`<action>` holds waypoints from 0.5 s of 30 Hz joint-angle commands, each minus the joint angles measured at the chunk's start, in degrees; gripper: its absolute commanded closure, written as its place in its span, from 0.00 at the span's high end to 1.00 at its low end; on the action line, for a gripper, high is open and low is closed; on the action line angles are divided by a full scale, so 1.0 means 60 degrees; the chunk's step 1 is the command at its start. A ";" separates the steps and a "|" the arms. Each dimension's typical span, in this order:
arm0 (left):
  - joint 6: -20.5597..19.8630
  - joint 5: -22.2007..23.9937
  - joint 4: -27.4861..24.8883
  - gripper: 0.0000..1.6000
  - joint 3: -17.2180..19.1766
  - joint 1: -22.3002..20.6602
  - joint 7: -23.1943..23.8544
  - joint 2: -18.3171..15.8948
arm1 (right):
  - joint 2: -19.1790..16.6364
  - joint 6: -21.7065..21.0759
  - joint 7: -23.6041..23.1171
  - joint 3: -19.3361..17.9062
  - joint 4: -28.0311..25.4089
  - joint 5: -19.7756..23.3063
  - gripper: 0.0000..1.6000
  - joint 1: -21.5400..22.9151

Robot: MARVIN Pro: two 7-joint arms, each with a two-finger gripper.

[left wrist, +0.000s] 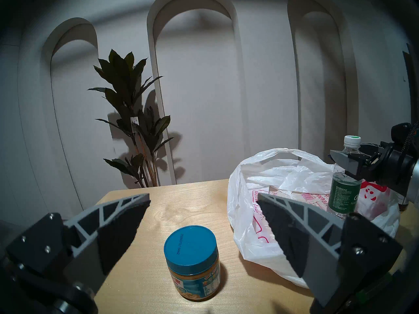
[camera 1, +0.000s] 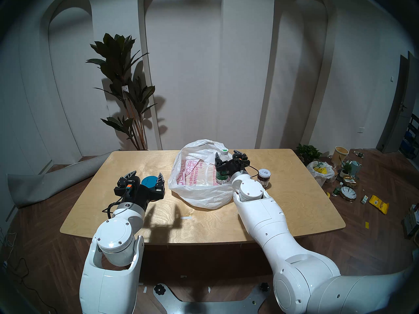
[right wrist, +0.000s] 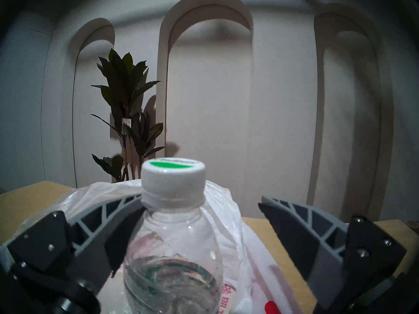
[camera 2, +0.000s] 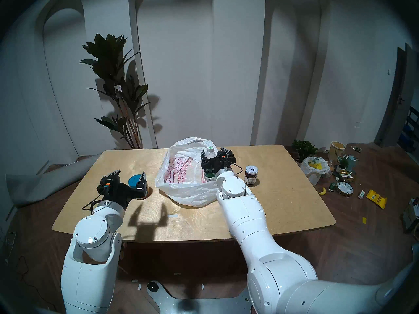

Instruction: Bag the groceries: heavy items first, fragile items on top

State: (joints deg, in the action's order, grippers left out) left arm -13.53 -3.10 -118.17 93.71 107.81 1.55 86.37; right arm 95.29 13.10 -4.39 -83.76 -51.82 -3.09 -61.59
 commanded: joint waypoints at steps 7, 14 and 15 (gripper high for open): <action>0.0044 -0.0010 -0.0185 1.00 -0.0019 -0.0062 0.0000 -0.0006 | 0.0259 -0.0121 -0.0408 -0.0210 -0.1188 0.0532 1.00 0.0569; 0.0045 -0.0005 -0.0158 1.00 -0.0017 -0.0074 0.0001 -0.0006 | 0.0629 -0.0036 -0.0662 -0.0341 -0.1980 0.1036 1.00 0.1097; 0.0045 -0.0004 -0.0155 1.00 -0.0017 -0.0075 0.0001 -0.0007 | 0.0644 -0.0029 -0.0659 -0.0405 -0.2094 0.1118 1.00 0.1201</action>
State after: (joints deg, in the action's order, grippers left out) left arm -13.53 -3.07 -118.09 93.71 107.79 1.55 86.37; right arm 96.44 11.76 -7.36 -85.53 -58.30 0.83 -59.42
